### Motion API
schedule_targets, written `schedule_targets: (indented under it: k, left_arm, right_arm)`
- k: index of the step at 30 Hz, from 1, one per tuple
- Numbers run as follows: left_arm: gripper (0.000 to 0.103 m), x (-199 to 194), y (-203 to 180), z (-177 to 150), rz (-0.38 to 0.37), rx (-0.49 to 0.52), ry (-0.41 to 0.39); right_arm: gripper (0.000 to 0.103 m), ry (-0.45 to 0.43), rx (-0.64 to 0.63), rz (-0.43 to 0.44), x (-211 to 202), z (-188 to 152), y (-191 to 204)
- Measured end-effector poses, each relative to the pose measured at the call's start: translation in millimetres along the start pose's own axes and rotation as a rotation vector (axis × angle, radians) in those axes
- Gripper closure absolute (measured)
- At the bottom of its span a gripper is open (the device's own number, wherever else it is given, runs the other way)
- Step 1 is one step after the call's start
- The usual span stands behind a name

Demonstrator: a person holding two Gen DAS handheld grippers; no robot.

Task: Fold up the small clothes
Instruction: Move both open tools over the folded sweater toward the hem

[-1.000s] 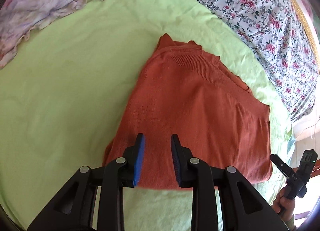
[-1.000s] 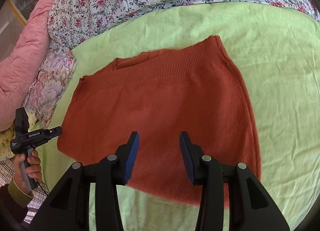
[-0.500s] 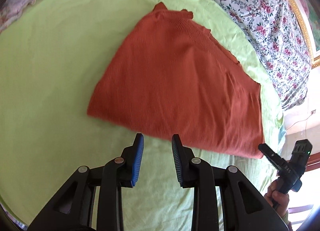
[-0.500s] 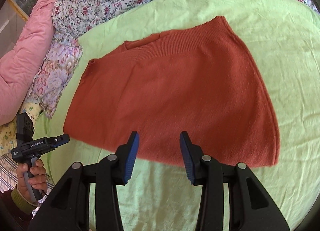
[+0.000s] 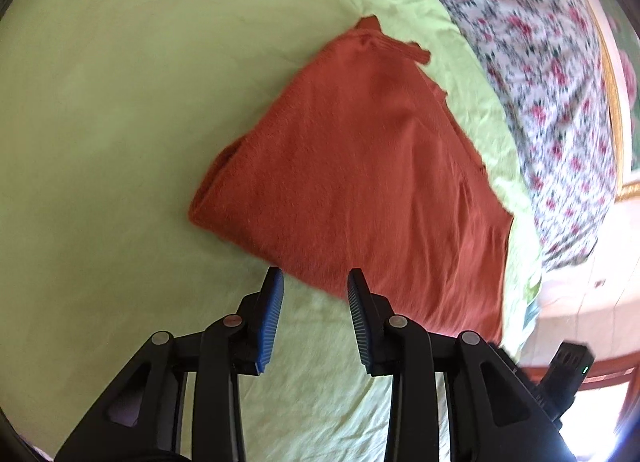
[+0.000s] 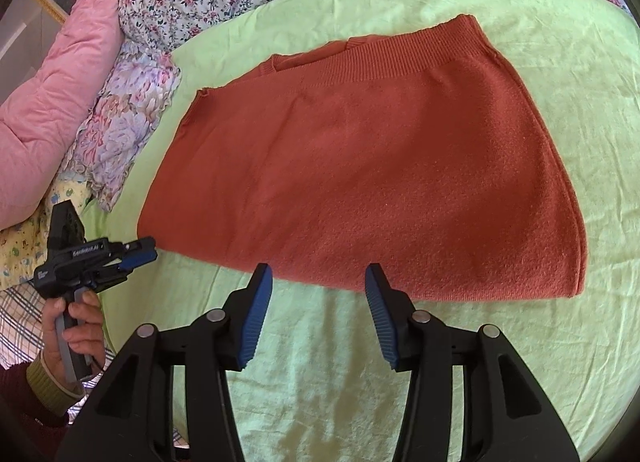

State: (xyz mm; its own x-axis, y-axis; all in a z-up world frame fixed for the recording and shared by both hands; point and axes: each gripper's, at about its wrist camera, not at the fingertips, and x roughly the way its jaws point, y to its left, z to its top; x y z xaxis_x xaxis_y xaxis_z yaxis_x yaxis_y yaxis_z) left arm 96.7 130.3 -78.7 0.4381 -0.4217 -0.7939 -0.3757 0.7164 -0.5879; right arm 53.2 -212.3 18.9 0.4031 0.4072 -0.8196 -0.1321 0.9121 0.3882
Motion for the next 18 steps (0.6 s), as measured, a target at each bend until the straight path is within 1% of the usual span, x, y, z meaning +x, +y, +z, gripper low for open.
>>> schedule_targets:
  k: [1,3,6,10,14,18]
  left_arm:
    - [0.066,1.0,2.1,1.4,-0.01,-0.02,-0.007]
    - [0.058,3.7,5.7,5.2,-0.028,-0.064,-0.025]
    - [0.053,10.1,7.6,8.3,-0.017,-0.096,-0.04]
    - [0.052,19.3,9.8,10.5,0.001,-0.13,-0.058]
    - [0.052,18.4,11.6,5.9,0.002,-0.134,-0.058]
    - [0.052,13.5,20.9,-3.7,-0.019,-0.219,-0.068]
  right_arm:
    - [0.053,-0.001,-0.006,0.0,0.2,0.6,0.6]
    - [0.053,0.001,-0.008,0.002,0.3,2.0,1.1]
    - [0.053,0.002,-0.008,0.005,0.6,3.3,0.5]
    - [0.053,0.006,-0.005,0.01,2.4,5.4,-0.9]
    - [0.053,0.009,-0.001,0.012,3.8,7.7,-3.3]
    - [0.053,0.008,0.006,0.018,3.5,8.2,-4.5]
